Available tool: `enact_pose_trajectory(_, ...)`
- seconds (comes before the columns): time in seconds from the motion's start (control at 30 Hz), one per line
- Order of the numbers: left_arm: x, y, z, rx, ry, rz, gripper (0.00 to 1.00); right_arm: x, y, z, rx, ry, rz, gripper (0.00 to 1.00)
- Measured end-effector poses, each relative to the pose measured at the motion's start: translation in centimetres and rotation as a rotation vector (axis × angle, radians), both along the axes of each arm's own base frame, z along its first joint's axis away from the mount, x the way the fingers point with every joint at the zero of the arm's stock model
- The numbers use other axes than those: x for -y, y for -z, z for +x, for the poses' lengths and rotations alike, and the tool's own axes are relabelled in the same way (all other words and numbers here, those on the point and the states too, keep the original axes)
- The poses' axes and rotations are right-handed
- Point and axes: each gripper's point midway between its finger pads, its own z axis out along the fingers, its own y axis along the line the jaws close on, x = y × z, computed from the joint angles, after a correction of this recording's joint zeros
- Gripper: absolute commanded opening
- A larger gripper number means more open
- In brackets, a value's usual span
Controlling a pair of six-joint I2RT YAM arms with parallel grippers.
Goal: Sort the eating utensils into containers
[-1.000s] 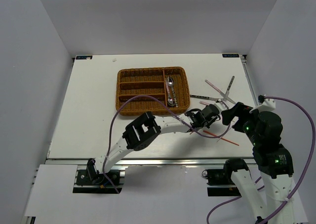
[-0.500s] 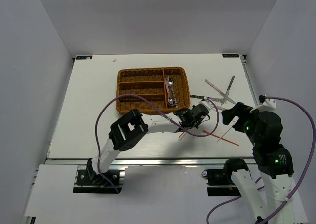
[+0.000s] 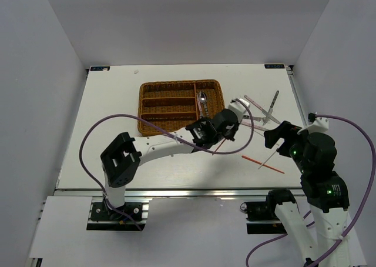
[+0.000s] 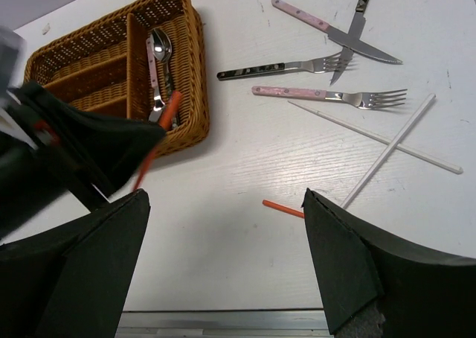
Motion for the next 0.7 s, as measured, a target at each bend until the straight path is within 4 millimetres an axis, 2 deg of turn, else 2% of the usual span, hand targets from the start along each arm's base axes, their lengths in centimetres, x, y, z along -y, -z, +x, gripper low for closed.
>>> enact_pose_trajectory(0.07,-2.0,-1.2,2.0,0.001,-0.113,-0.027,0.00,0.0,-0.1,0.2,0.008,0.000,0.001,0.88)
enact_pose_trajectory(0.13,-4.9,-2.3,4.7,-0.017,-0.269,-0.069,0.00,-0.1,-0.1,0.3,0.008,0.000,0.002,0.88)
enact_pose_trajectory(0.23,-11.2,-3.7,9.9,-0.070,-0.553,-0.189,0.00,-0.1,0.3,0.7,0.001,0.000,0.001,0.88)
enact_pose_trajectory(0.3,-16.4,-4.0,12.8,-0.094,-0.758,-0.290,0.00,-0.2,0.6,1.1,-0.006,0.000,0.001,0.88)
enact_pose_trajectory(0.37,-21.6,-3.7,14.4,-0.110,-0.970,-0.389,0.00,-0.3,1.1,1.4,-0.019,-0.001,0.002,0.88)
enact_pose_trajectory(0.43,-25.5,-3.2,14.3,-0.114,-1.146,-0.479,0.00,-0.4,1.3,1.8,-0.032,-0.004,0.005,0.88)
enact_pose_trajectory(0.5,-27.8,-2.4,13.2,-0.116,-1.280,-0.584,0.00,-0.6,1.4,2.1,-0.037,-0.007,0.008,0.88)
enact_pose_trajectory(0.6,-29.6,-1.2,11.5,-0.124,-1.419,-0.704,0.00,-0.8,1.4,2.4,-0.039,-0.014,0.018,0.88)
enact_pose_trajectory(0.7,-30.4,-0.2,11.0,-0.142,-1.514,-0.828,0.00,-1.1,1.3,2.7,-0.040,-0.022,0.029,0.88)
